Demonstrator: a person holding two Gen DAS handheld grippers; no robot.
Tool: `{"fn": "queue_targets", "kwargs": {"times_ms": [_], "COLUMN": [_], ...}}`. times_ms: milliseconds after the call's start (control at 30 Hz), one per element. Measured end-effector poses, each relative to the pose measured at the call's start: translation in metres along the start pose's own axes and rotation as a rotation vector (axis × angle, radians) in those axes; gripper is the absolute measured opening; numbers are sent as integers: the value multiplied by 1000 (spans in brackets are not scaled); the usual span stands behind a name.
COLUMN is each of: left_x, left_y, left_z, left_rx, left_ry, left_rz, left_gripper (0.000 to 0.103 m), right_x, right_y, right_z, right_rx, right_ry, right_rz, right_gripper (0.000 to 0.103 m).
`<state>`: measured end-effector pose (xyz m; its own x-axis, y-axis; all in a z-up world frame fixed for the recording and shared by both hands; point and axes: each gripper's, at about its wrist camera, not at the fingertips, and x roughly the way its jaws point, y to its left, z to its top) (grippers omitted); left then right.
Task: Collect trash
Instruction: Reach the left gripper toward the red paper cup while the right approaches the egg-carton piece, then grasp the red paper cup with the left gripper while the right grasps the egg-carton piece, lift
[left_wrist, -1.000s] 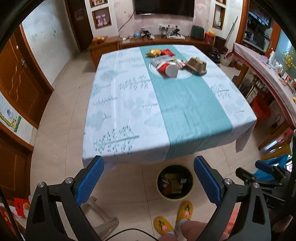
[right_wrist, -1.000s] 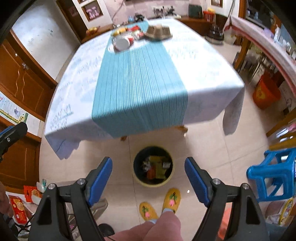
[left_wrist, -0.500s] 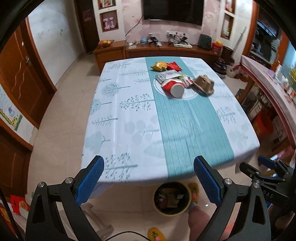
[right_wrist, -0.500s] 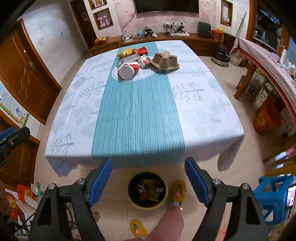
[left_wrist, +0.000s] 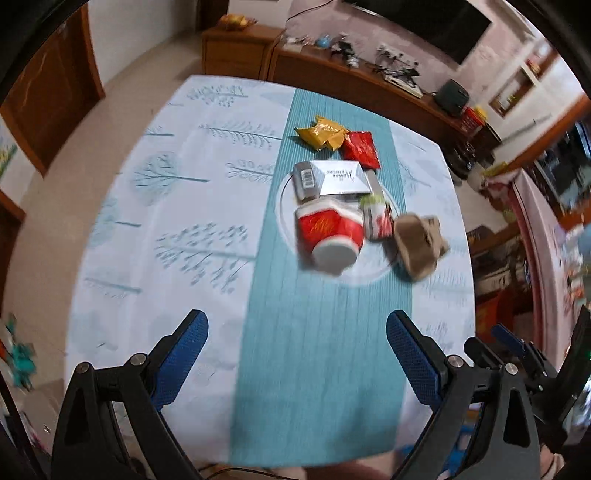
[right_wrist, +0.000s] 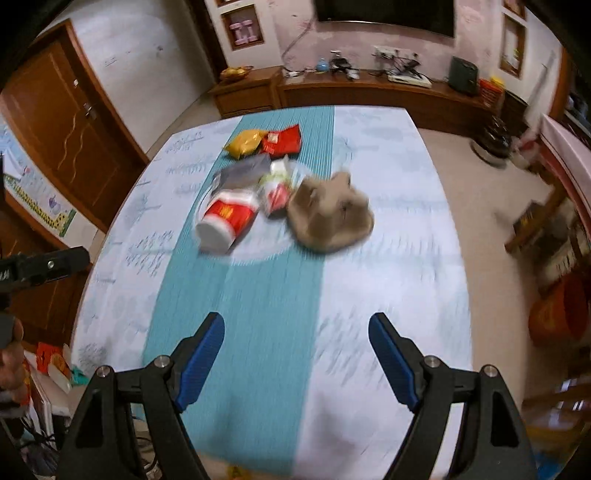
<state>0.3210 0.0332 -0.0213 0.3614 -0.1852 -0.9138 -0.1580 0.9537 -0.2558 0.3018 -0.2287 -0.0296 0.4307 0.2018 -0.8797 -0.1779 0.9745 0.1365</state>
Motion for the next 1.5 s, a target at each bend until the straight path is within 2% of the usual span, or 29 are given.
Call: {"fn": "queue_targets", "kwargs": {"times_ms": [200, 433, 700, 733, 767, 933, 1167, 1267, 1333, 1367, 1400, 1433, 1500], "left_x": [53, 106, 142, 145, 148, 163, 185, 187, 189, 189, 189, 189, 188], "left_y": [-15, -16, -23, -24, -24, -24, -18, -20, -24, -27, -30, -35, -43], "left_z": [46, 73, 84, 84, 85, 88, 82, 81, 83, 84, 86, 88, 90], "left_rx": [-46, -79, -91, -91, -90, -90, -135, -142, -132, -125, -121, -117, -104], "left_ry": [68, 153, 214, 219, 223, 250, 312, 305, 303, 301, 301, 304, 296], "left_rz": [9, 23, 14, 18, 22, 48, 39, 40, 43, 36, 24, -9, 1], "left_gripper": [93, 91, 91, 91, 91, 90, 90, 90, 87, 80, 66, 58, 55], "right_x": [46, 99, 141, 144, 145, 145, 145, 145, 145, 145, 145, 144, 144], "right_y": [-36, -40, -34, -34, -35, -34, -37, -38, -39, -39, -39, -39, -39], "right_z": [65, 102, 107, 105, 105, 103, 105, 105, 105, 105, 105, 105, 104], "right_rx": [-60, -111, -171, -173, -175, -204, -203, -203, -203, -203, -203, -204, -203], "right_ry": [19, 78, 148, 157, 162, 166, 165, 167, 166, 165, 165, 165, 168], "right_rz": [4, 26, 51, 57, 63, 90, 106, 112, 118, 120, 121, 121, 126], "right_gripper": [81, 81, 79, 65, 63, 62, 62, 61, 61, 61, 61, 61, 60]}}
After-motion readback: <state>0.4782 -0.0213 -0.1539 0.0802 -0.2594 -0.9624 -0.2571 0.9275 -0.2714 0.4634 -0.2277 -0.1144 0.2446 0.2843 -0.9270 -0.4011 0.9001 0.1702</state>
